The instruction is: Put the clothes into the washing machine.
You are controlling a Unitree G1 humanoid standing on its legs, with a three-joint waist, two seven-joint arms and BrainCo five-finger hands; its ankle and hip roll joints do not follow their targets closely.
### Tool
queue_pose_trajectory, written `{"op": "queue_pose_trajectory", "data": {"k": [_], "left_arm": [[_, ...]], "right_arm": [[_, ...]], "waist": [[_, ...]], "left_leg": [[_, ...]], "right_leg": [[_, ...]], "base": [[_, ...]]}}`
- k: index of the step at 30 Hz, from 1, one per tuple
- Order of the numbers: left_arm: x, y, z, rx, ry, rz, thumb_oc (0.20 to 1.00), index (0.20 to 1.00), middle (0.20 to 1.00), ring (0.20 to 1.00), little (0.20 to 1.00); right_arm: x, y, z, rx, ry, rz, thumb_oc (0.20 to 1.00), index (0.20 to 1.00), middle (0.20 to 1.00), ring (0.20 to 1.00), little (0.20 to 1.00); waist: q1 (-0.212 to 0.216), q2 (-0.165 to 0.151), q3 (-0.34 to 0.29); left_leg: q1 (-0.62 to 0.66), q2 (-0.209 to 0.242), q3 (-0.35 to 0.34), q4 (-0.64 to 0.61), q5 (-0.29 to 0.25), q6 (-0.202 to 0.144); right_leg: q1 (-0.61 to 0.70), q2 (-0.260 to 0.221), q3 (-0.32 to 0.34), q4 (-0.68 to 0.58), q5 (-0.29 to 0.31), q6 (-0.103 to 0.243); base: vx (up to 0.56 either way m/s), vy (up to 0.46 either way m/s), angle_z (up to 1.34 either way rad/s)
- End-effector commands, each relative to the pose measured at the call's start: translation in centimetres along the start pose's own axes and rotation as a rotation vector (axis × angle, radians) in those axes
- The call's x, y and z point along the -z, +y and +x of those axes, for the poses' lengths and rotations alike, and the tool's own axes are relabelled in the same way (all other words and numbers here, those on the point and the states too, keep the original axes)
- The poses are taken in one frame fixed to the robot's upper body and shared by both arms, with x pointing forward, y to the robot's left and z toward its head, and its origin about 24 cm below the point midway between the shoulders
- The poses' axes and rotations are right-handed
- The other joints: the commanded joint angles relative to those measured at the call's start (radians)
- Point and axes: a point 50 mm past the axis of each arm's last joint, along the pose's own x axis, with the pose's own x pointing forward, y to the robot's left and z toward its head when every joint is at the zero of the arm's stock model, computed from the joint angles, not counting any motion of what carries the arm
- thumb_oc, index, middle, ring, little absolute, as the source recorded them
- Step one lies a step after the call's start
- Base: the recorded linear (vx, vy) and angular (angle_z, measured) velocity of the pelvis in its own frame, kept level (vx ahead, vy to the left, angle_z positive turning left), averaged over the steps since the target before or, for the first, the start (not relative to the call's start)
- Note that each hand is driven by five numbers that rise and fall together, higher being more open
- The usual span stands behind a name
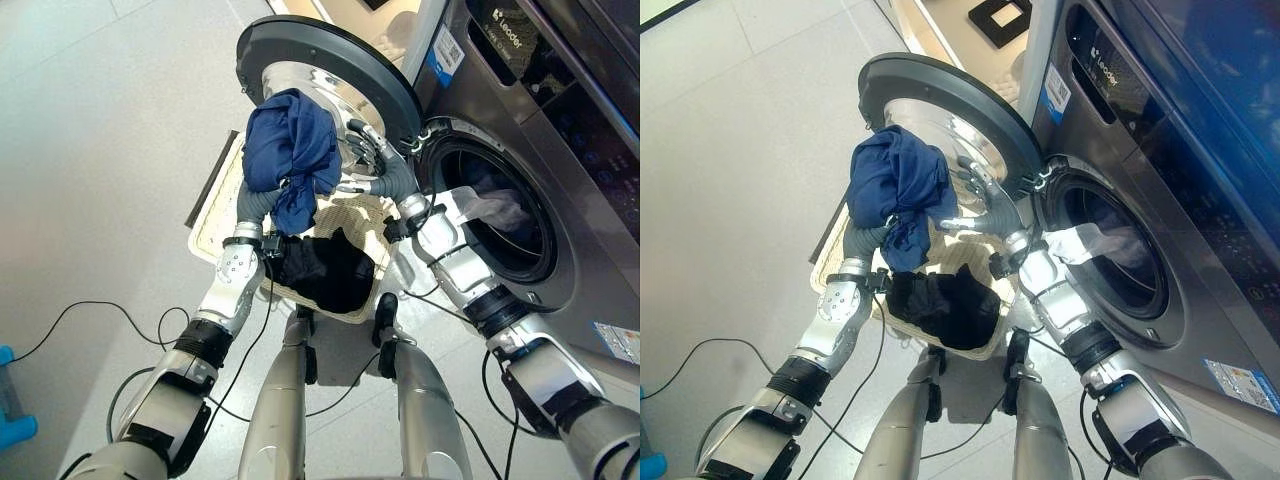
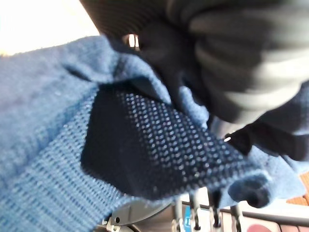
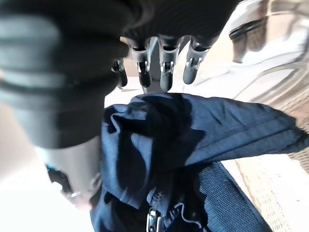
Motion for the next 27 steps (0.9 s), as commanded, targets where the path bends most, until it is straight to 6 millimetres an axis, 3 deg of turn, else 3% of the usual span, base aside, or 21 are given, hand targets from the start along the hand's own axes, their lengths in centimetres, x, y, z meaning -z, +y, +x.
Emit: {"op": "queue_pose_trajectory", "data": {"k": [1,7,15,17,20,27], "left_arm": [[-4.1,-1.7,2.0,0.100,-0.189,-0.015,0.200,0.200,0.200,0.200,0.200],[-4.7,-2.2,2.5,0.150,-0.219,0.032,0.200,0.200,0.200,0.200,0.200],[-5.0,-2.5,2.7,0.194,-0.239,0.047,0.200,0.200,0.200,0.200,0.200],[-5.3,-2.8,2.9,0.223,-0.255,0.064,0.200,0.200,0.200,0.200,0.200],[-5.5,-3.1,3.1,0.236,-0.267,0.083,0.200,0.200,0.200,0.200,0.200],[-5.4,-3.3,3.2,0.239,-0.279,0.158,0.200,0.200,0.200,0.200,0.200]], "right_arm": [[-2.9,-0.4,1.3,-0.021,-0.127,0.027,1.000,1.000,1.000,1.000,1.000],[-3.6,-0.7,2.2,-0.044,-0.144,0.089,1.000,1.000,1.000,1.000,1.000],[-3.3,0.2,2.8,-0.176,-0.094,0.174,1.000,1.000,1.000,1.000,1.000],[-2.3,1.4,2.8,-0.302,-0.029,0.289,1.000,1.000,1.000,1.000,1.000],[-2.0,1.7,2.8,-0.343,-0.024,0.355,1.000,1.000,1.000,1.000,1.000],[-2.9,2.8,3.4,-0.399,-0.082,0.477,1.000,1.000,1.000,1.000,1.000]], "waist": [[0.032,-0.008,-0.011],[0.038,-0.005,-0.011],[0.042,-0.004,-0.011],[0.046,-0.004,-0.011],[0.050,-0.004,-0.011],[0.051,-0.005,-0.011]], "left_leg": [[0.034,-0.068,0.043,0.104,-0.166,-0.005],[0.034,-0.070,0.041,0.112,-0.165,-0.006],[0.036,-0.074,0.036,0.115,-0.165,-0.008],[0.041,-0.076,0.032,0.114,-0.164,-0.010],[0.040,-0.077,0.030,0.115,-0.162,-0.011],[0.040,-0.080,0.024,0.115,-0.159,-0.015]], "right_leg": [[0.034,0.001,-0.025,0.024,-0.037,0.079],[0.040,-0.004,-0.030,0.020,-0.031,0.077],[0.044,-0.006,-0.031,0.018,-0.030,0.075],[0.051,-0.006,-0.032,0.016,-0.032,0.073],[0.051,-0.007,-0.036,0.016,-0.031,0.072],[0.055,-0.003,-0.036,0.006,-0.028,0.073]], "base": [[-0.01,-0.003,0.05],[0.00,-0.001,0.01],[0.00,0.000,0.00],[0.00,0.000,0.00],[0.00,0.000,0.00],[0.00,-0.004,0.00]]}}
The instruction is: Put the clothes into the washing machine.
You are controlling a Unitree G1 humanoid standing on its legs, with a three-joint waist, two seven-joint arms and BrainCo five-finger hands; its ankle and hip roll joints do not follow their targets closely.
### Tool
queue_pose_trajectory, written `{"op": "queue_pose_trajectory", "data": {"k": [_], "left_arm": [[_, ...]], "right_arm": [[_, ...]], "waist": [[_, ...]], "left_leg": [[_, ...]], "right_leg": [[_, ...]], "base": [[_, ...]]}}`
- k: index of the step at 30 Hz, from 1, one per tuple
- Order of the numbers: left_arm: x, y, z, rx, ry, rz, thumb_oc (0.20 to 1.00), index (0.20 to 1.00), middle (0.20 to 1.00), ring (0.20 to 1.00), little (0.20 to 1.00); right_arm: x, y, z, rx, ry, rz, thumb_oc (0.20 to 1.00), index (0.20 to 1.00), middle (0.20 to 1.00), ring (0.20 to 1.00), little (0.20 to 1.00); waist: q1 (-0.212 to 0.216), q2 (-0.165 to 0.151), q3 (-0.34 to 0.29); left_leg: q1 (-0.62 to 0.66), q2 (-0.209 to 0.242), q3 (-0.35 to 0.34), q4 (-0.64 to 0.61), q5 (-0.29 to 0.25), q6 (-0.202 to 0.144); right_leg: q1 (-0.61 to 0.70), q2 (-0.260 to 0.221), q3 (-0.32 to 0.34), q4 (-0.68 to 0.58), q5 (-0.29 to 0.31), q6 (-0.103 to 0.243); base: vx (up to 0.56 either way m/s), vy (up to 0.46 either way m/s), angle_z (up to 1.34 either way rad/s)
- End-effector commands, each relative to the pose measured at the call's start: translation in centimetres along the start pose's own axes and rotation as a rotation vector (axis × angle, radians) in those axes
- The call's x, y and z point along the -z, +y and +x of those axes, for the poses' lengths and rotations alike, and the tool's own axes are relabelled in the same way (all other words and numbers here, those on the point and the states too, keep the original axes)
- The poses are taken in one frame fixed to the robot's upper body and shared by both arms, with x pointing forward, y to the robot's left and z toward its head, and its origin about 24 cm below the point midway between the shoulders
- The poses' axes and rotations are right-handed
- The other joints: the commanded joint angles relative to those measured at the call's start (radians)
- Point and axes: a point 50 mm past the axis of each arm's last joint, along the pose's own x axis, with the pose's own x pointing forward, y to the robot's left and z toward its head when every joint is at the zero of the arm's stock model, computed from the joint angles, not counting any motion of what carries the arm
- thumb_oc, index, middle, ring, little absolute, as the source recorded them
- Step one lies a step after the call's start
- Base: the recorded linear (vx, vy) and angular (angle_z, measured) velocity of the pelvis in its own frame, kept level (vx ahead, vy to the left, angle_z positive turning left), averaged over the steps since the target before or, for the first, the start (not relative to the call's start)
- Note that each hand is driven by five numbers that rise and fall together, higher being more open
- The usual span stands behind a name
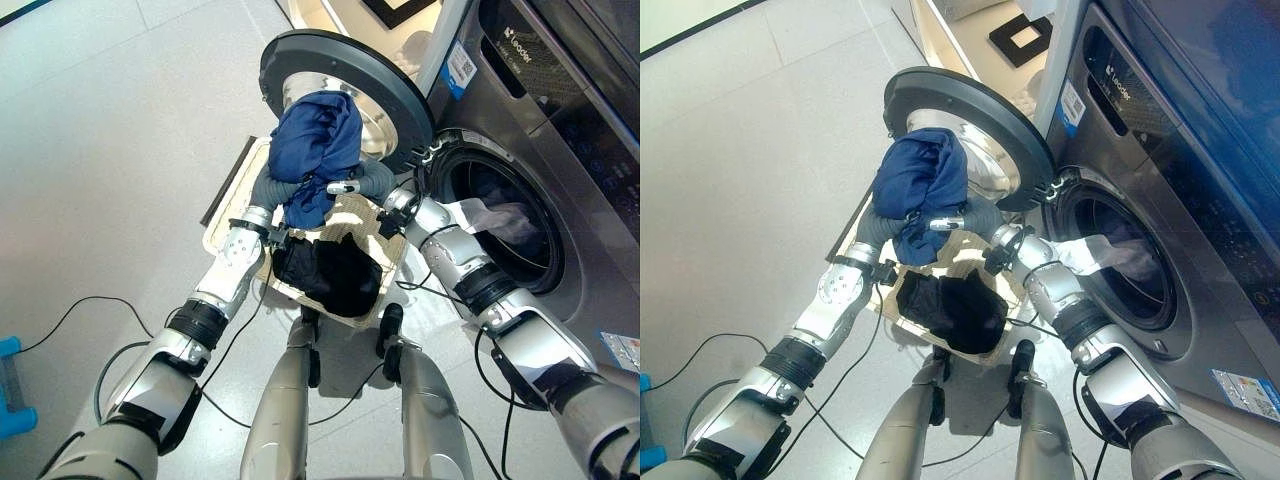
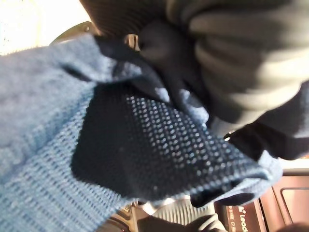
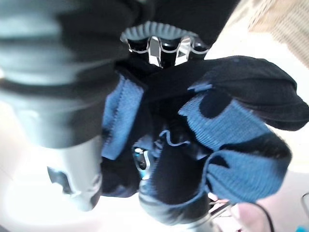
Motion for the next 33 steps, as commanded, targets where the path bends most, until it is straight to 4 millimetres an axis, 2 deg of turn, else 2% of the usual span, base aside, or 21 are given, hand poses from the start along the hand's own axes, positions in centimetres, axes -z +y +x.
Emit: {"op": "queue_pose_trajectory", "data": {"k": [1,9,15,28,33], "left_arm": [[-3.9,-0.9,2.3,0.034,-0.209,0.043,0.200,0.200,0.200,0.200,0.200],[-3.5,-1.3,2.2,0.015,-0.230,0.192,0.200,0.200,0.200,0.200,0.200],[-3.3,-0.9,2.4,-0.063,-0.309,0.499,0.200,0.200,0.200,0.200,0.200],[-2.0,-1.3,2.0,-0.043,-0.346,0.758,0.200,0.200,0.200,0.200,0.200],[-1.2,-0.7,2.4,-0.078,-0.354,1.026,0.200,0.200,0.200,0.200,0.200]], "right_arm": [[-3.7,2.9,2.4,-0.177,-0.160,0.018,1.000,1.000,1.000,1.000,1.000],[-3.9,4.2,2.9,-0.217,-0.194,0.068,1.000,1.000,1.000,1.000,1.000],[-4.0,4.4,3.1,-0.196,-0.226,0.117,1.000,1.000,1.000,1.000,1.000],[-3.2,6.6,3.6,-0.240,-0.180,0.139,1.000,1.000,1.000,1.000,1.000],[-2.1,8.3,4.0,-0.245,-0.113,0.213,1.000,1.000,1.000,1.000,1.000]], "waist": [[0.025,-0.005,-0.011],[0.022,-0.005,-0.011],[0.015,-0.010,-0.011],[0.009,-0.012,-0.011],[0.002,-0.016,-0.011]], "left_leg": [[0.022,-0.070,0.034,0.100,-0.158,-0.014],[0.020,-0.071,0.034,0.095,-0.154,-0.015],[0.020,-0.067,0.039,0.090,-0.145,-0.020],[0.011,-0.064,0.044,0.083,-0.141,-0.023],[0.008,-0.061,0.049,0.077,-0.135,-0.026]], "right_leg": [[0.046,0.014,-0.031,-0.039,-0.003,0.073],[0.046,0.018,-0.027,-0.051,0.001,0.072],[0.046,0.023,-0.023,-0.058,0.006,0.074],[0.035,0.025,-0.019,-0.069,0.012,0.075],[0.033,0.029,-0.017,-0.078,0.014,0.075]], "base": [[0.00,0.000,0.00],[0.00,0.000,0.00],[0.00,0.000,0.00],[0.00,0.000,0.00],[0.00,0.001,-0.02]]}}
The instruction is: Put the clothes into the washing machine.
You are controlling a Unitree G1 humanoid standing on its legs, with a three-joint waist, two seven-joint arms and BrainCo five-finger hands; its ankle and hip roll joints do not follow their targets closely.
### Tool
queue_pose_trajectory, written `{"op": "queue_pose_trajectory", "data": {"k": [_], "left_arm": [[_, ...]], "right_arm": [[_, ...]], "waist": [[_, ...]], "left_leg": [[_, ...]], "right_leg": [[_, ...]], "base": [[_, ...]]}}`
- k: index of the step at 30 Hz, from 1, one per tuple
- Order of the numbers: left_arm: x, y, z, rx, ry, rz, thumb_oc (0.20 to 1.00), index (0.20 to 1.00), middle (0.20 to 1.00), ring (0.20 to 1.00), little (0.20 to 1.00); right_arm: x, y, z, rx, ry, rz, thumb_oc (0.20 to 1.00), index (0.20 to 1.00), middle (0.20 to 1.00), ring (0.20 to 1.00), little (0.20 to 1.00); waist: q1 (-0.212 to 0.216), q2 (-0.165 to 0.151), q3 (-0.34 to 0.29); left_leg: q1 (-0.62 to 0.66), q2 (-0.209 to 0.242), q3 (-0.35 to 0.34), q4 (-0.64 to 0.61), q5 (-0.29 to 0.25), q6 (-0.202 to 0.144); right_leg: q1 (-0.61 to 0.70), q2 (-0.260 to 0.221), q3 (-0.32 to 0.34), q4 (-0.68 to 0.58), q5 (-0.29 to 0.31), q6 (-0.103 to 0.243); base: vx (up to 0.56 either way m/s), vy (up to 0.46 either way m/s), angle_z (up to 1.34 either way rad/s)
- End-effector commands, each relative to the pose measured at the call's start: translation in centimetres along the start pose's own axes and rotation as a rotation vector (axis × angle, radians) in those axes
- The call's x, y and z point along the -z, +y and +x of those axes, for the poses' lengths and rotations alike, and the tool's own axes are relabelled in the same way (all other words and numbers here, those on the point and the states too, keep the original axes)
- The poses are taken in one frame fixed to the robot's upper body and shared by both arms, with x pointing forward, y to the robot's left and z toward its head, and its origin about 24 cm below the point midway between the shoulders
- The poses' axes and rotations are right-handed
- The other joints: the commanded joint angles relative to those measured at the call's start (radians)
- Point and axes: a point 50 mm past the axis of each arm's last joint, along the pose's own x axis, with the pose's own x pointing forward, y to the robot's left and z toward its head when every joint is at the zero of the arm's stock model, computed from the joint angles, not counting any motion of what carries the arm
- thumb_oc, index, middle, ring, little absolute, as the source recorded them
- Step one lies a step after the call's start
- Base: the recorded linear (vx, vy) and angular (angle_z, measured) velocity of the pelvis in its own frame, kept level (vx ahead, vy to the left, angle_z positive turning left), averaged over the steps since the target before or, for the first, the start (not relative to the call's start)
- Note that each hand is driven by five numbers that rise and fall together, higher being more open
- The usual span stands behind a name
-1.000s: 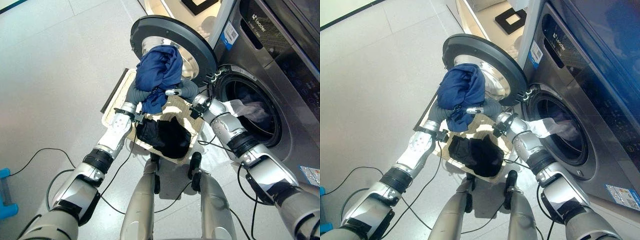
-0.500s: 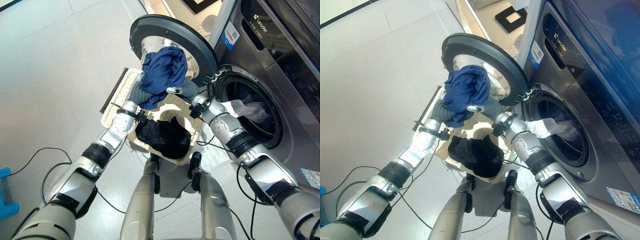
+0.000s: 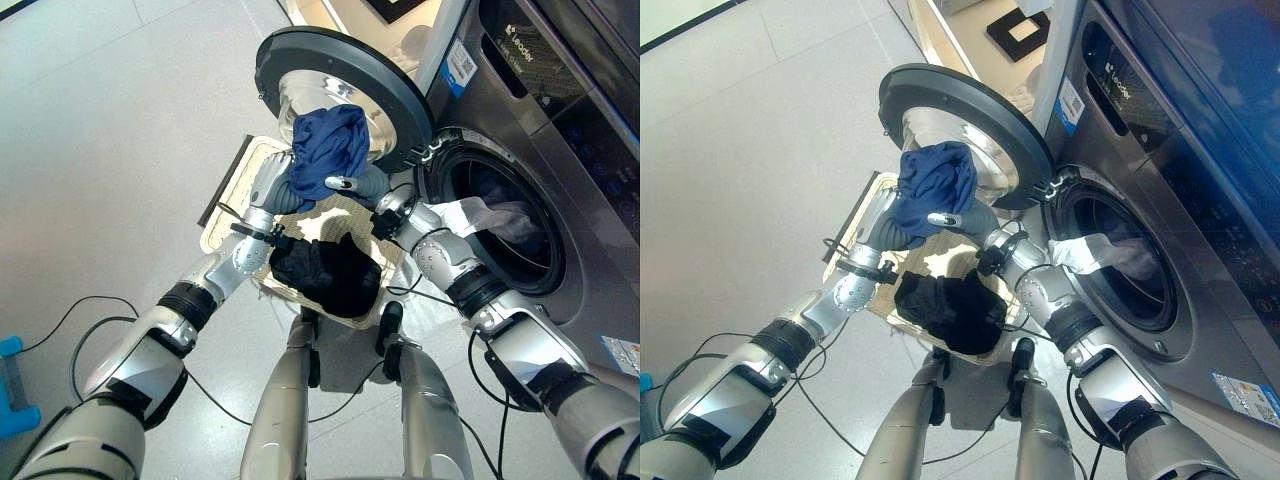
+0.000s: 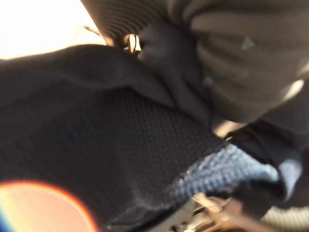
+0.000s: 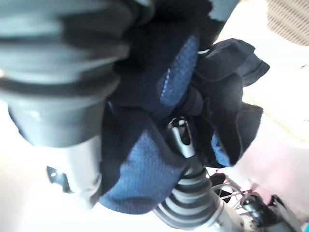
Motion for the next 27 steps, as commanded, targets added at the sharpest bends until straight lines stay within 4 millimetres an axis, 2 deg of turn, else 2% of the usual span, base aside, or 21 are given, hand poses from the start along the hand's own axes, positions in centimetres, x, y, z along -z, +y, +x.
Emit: {"op": "queue_pose_trajectory", "data": {"k": [1,9,15,16,17,27], "left_arm": [[-1.2,0.8,2.7,-0.062,-0.084,0.143,0.200,0.200,0.200,0.200,0.200],[-0.4,0.4,2.6,-0.061,-0.091,0.319,0.200,0.200,0.200,0.200,0.200],[-1.0,0.4,3.1,-0.102,-0.174,0.433,0.200,0.200,0.200,0.200,0.200],[-1.1,0.5,3.2,-0.106,-0.187,0.444,0.200,0.200,0.200,0.200,0.200],[-1.3,0.5,3.3,-0.112,-0.198,0.448,0.200,0.200,0.200,0.200,0.200],[-2.0,0.7,3.8,-0.160,-0.222,0.435,0.200,0.200,0.200,0.200,0.200]], "right_arm": [[-2.7,7.9,2.8,-0.305,-0.145,0.060,1.000,1.000,1.000,1.000,1.000],[-1.2,9.4,3.0,-0.299,-0.079,0.043,1.000,1.000,1.000,1.000,1.000],[-0.5,9.1,3.3,-0.216,-0.035,0.014,1.000,1.000,1.000,1.000,1.000],[-0.4,9.0,3.3,-0.213,-0.035,0.027,0.523,0.523,0.523,0.523,0.523],[-0.4,9.0,3.3,-0.207,-0.039,0.038,0.200,0.200,0.200,0.200,0.200],[-0.5,8.9,3.6,-0.180,-0.045,0.054,0.200,0.200,0.200,0.200,0.200]], "waist": [[0.004,-0.017,-0.012],[-0.002,-0.020,-0.012],[-0.003,-0.021,-0.012],[-0.002,-0.021,-0.012],[-0.002,-0.021,-0.012],[-0.002,-0.021,-0.012]], "left_leg": [[0.009,-0.063,0.043,0.098,-0.129,-0.019],[0.005,-0.059,0.048,0.093,-0.123,-0.024],[-0.001,-0.056,0.049,0.094,-0.117,-0.026],[0.000,-0.055,0.049,0.097,-0.122,-0.027],[-0.001,-0.055,0.048,0.098,-0.122,-0.027],[-0.003,-0.056,0.047,0.089,-0.114,-0.029]], "right_leg": [[0.048,0.028,-0.018,-0.078,0.028,0.077],[0.046,0.028,-0.018,-0.089,0.033,0.077],[0.046,0.025,-0.023,-0.095,0.040,0.074],[0.048,0.025,-0.022,-0.092,0.035,0.074],[0.047,0.024,-0.022,-0.092,0.036,0.075],[0.046,0.028,-0.020,-0.102,0.044,0.075]], "base": [[0.00,0.000,0.00],[0.00,0.000,0.00],[0.00,0.000,0.00],[0.00,0.000,0.00],[0.00,0.000,0.00],[0.00,0.000,0.00]]}}
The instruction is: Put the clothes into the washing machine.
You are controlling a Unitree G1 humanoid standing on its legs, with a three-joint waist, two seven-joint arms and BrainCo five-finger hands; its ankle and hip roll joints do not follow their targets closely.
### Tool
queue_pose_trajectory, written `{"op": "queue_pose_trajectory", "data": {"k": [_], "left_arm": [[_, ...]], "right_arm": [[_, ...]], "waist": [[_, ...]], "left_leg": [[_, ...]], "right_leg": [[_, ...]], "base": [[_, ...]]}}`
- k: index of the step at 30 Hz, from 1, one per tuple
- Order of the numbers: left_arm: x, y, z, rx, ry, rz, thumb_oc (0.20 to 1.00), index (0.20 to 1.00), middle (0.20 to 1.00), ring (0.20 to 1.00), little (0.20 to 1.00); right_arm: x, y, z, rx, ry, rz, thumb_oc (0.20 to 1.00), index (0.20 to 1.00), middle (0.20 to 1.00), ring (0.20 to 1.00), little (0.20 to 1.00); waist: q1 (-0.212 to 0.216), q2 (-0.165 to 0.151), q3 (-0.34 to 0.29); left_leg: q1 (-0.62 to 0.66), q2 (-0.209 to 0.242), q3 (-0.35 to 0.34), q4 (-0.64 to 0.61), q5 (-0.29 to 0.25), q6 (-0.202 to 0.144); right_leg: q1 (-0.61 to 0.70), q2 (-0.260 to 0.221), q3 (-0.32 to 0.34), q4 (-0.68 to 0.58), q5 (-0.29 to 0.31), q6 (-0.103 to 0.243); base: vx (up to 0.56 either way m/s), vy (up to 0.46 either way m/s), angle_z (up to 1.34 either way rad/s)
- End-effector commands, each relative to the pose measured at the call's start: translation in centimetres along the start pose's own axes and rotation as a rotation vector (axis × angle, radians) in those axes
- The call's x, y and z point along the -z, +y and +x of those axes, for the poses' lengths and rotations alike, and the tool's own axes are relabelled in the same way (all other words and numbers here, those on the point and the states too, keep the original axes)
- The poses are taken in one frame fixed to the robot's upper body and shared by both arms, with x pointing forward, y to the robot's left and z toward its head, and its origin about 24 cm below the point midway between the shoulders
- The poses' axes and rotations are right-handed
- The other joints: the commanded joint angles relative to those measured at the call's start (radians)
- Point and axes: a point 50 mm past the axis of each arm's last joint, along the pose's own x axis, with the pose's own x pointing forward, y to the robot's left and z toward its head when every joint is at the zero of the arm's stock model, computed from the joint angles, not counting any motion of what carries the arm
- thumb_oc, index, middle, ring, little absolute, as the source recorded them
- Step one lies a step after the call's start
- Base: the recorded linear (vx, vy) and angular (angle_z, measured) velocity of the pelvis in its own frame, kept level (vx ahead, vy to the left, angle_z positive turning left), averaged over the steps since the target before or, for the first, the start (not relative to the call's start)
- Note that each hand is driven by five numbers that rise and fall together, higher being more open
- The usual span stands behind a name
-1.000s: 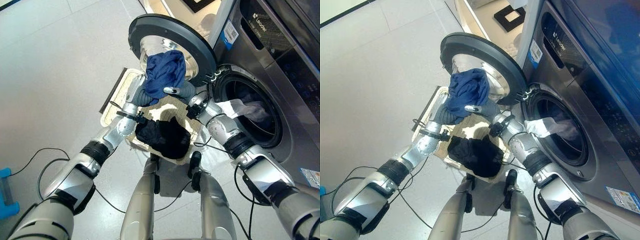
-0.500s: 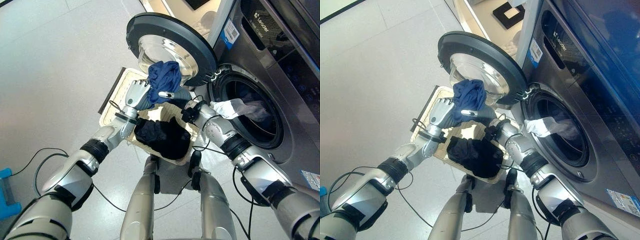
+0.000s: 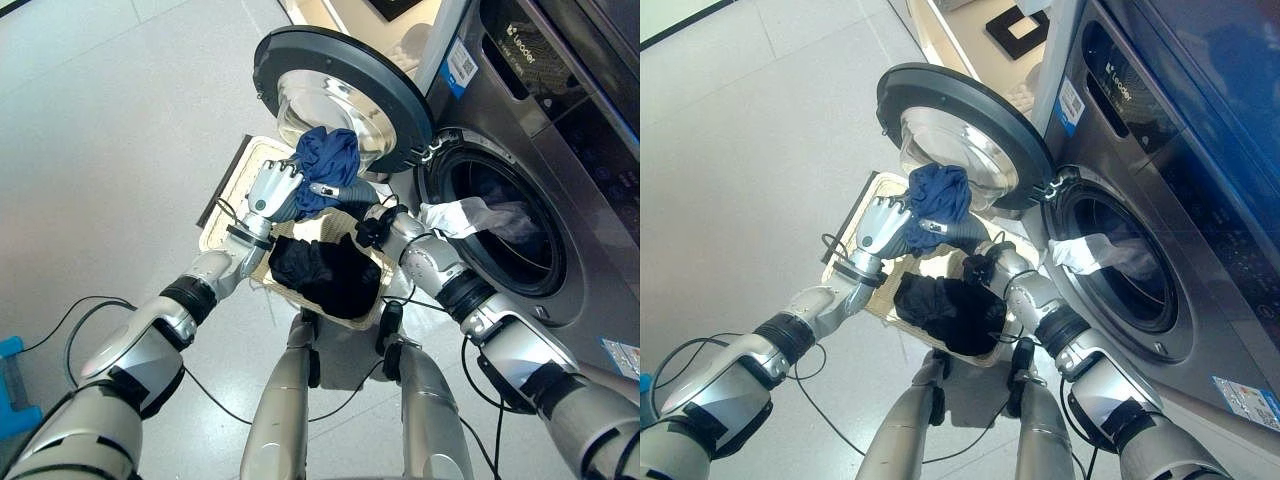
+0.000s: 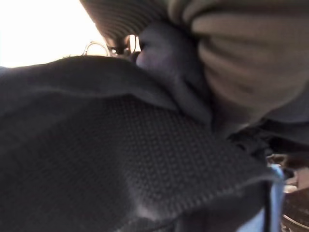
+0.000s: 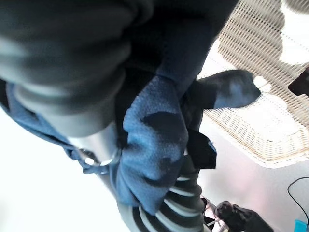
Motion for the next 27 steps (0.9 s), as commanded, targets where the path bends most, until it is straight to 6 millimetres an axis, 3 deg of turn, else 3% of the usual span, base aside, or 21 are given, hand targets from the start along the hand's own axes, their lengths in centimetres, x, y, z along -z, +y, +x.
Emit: {"op": "queue_pose_trajectory", "data": {"k": [1,14,15,16,25,27], "left_arm": [[-1.7,2.6,4.7,-0.183,-0.093,0.016,0.200,0.200,0.200,0.200,0.200],[-0.7,3.1,5.2,-0.182,-0.028,0.003,0.200,0.200,0.200,0.200,0.200],[-0.5,3.0,5.0,-0.178,-0.014,-0.003,0.492,0.492,0.492,0.492,0.492],[-0.3,2.9,4.8,-0.167,0.001,-0.008,1.000,1.000,1.000,1.000,1.000],[1.9,1.8,2.1,-0.165,0.223,-0.124,1.000,1.000,1.000,1.000,1.000],[2.6,1.1,0.4,-0.189,0.349,-0.216,1.000,1.000,1.000,1.000,1.000]], "right_arm": [[-2.7,8.5,1.5,-0.332,-0.152,0.056,0.200,0.200,0.200,0.200,0.200],[-3.7,7.3,1.3,-0.308,-0.233,0.192,0.200,0.200,0.200,0.200,0.200],[-3.7,7.0,1.2,-0.297,-0.247,0.222,0.200,0.200,0.200,0.200,0.200],[-3.8,6.7,1.1,-0.285,-0.259,0.240,0.200,0.200,0.200,0.200,0.200],[-3.6,2.4,-1.3,-0.153,-0.471,0.466,0.200,0.200,0.200,0.200,0.200],[-2.3,0.4,-2.5,-0.080,-0.506,0.553,0.200,0.200,0.200,0.200,0.200]], "waist": [[0.000,-0.021,-0.011],[-0.004,-0.023,-0.011],[-0.005,-0.024,-0.011],[-0.006,-0.024,-0.011],[-0.030,-0.025,-0.011],[-0.039,-0.027,-0.011]], "left_leg": [[-0.006,-0.056,0.046,0.090,-0.114,-0.028],[0.000,-0.058,0.047,0.084,-0.112,-0.027],[-0.002,-0.058,0.048,0.085,-0.112,-0.027],[-0.003,-0.058,0.047,0.084,-0.111,-0.028],[-0.024,-0.051,0.058,0.078,-0.113,-0.026],[-0.032,-0.050,0.061,0.074,-0.115,-0.026]], "right_leg": [[0.045,0.028,-0.021,-0.104,0.049,0.077],[0.045,0.032,-0.015,-0.105,0.055,0.082],[0.043,0.032,-0.013,-0.105,0.056,0.083],[0.041,0.033,-0.011,-0.105,0.056,0.084],[0.007,0.046,0.004,-0.099,0.055,0.093],[-0.006,0.050,0.008,-0.098,0.054,0.096]], "base": [[0.00,0.000,0.00],[0.00,0.000,0.00],[0.00,0.000,0.00],[0.00,0.000,0.00],[0.00,0.007,-0.02],[0.00,0.000,0.00]]}}
